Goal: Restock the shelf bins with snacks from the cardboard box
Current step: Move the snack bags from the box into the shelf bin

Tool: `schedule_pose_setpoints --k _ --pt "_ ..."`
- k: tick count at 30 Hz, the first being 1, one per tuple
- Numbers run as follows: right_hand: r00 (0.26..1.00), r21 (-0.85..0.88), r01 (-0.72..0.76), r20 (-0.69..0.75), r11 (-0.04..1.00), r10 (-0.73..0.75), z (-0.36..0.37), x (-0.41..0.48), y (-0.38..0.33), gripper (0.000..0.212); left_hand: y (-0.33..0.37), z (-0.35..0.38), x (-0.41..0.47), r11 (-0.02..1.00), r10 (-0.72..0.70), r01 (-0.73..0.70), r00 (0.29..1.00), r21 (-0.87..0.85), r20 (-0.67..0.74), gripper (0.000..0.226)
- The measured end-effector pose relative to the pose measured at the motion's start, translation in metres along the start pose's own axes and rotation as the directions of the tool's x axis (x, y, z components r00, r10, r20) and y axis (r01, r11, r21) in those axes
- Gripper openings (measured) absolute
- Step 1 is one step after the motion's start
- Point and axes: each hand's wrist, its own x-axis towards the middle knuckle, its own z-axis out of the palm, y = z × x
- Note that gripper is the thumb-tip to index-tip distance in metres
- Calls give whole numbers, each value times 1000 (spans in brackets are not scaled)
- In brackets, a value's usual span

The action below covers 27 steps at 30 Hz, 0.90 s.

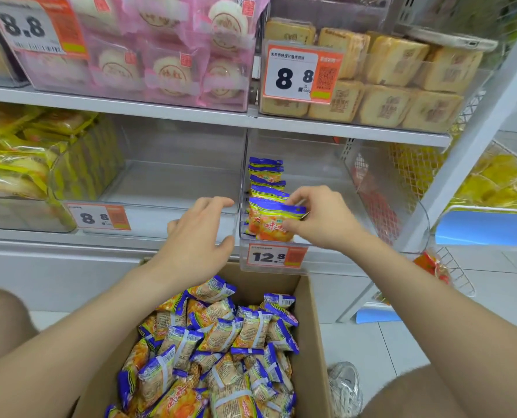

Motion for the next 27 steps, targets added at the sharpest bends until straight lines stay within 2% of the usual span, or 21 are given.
schedule_pose_setpoints --k 3,9,13,16,18,20,22,25,27 --pt "999 -25 -22 37 999 23 20 6 -5 29 -3 4 0 999 40 -41 999 28 33 53" --pt "999 -63 -51 10 997 52 31 13 -6 36 -5 7 -3 994 105 -104 994 -43 20 41" --pt "998 -95 -63 -15 993 62 22 11 -6 33 -7 6 -8 993 119 -118 993 23 -13 19" --pt "980 -97 41 -189 994 -59 1 -5 -15 11 -13 6 -12 990 129 -131 991 60 35 7" --pt "963 13 158 -223 987 -151 -10 -28 -27 16 -19 11 -15 984 136 -153 976 89 171 8" --pt "969 108 225 -133 968 -211 -11 -58 -40 21 -29 25 -19 967 114 -189 922 172 370 12" --pt "967 131 239 62 962 -248 3 -84 -46 22 -41 47 -24 936 66 -241 834 255 548 20" --pt "894 7 283 360 959 -266 42 -106 -37 23 -54 85 -32 896 -4 -302 728 326 685 34" --pt "841 -128 295 505 947 -194 70 -110 -20 25 -59 108 -39 885 -25 -311 711 346 703 37"
